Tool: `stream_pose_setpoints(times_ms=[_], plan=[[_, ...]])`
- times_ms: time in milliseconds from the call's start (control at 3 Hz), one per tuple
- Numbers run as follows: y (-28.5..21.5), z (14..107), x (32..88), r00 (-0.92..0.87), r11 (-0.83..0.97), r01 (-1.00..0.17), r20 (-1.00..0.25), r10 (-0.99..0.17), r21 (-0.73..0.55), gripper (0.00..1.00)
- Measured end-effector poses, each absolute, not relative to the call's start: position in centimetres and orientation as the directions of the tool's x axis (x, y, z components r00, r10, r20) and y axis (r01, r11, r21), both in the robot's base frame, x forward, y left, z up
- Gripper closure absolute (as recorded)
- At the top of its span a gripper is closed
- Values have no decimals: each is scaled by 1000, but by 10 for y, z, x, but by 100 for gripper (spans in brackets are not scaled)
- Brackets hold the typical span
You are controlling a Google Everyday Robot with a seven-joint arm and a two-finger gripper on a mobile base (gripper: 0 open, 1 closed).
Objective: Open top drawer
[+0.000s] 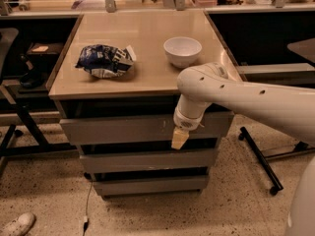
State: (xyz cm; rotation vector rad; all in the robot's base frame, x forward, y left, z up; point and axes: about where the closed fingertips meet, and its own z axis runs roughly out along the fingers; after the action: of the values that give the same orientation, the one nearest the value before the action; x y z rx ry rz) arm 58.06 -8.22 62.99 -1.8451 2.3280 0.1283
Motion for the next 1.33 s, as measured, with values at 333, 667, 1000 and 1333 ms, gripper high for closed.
stream_pose_setpoints(times_ms=[333, 667, 1000, 1333], plan=[[-82, 630, 581, -221, 232, -972, -184, -958, -37, 64], [-82, 630, 581, -221, 232, -972, -184, -958, -37, 87], [-82, 630, 581, -221, 232, -972, -184, -958, -37, 100], [-82, 632, 581, -221, 232, -972, -184, -958, -37, 100]])
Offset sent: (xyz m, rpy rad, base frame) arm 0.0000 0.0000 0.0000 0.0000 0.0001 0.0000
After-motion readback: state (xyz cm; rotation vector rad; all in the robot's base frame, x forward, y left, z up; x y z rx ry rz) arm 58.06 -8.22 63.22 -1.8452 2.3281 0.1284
